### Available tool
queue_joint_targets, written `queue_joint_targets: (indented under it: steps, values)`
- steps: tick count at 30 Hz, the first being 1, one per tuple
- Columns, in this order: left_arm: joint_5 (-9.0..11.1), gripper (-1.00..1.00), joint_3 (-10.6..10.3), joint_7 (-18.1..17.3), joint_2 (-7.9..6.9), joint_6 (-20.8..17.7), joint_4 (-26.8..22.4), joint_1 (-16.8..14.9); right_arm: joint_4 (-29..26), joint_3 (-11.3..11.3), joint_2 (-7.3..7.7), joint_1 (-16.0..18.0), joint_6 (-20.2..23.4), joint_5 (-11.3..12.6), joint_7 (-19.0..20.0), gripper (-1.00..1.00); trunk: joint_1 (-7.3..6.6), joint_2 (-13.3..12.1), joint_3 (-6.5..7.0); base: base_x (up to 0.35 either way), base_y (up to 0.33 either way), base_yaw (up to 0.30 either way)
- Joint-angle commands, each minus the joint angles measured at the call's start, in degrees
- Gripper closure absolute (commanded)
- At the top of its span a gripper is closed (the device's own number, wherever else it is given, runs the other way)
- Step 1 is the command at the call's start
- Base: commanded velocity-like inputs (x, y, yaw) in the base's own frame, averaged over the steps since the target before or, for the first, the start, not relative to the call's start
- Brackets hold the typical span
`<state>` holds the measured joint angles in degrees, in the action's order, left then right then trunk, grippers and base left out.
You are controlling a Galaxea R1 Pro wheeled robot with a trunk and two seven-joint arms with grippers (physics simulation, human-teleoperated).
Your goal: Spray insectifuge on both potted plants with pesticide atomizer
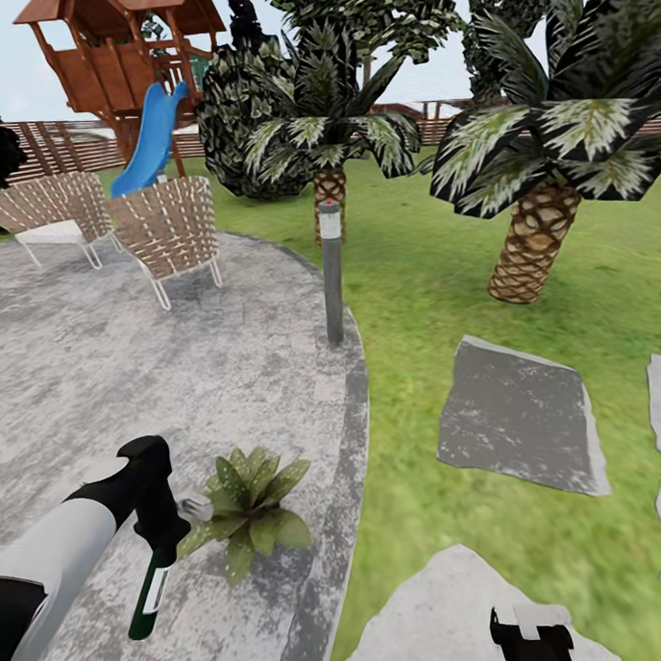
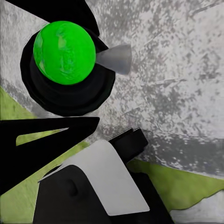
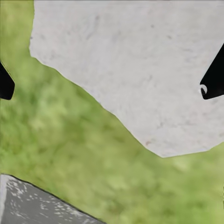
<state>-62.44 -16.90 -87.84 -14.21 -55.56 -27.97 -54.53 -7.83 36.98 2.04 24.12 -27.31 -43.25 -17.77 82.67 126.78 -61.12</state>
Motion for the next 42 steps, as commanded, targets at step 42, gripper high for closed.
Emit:
queue_joint_targets:
  steps: [42]
  values:
    - [-0.31,1.0,0.11,-0.75,0.23,-0.6,-0.23,4.88,0.1,0.47,0.41,0.04,-0.2,-0.61,-0.2,-1.0,0.0,0.02,-0.05,0.15,-0.132,0.149]
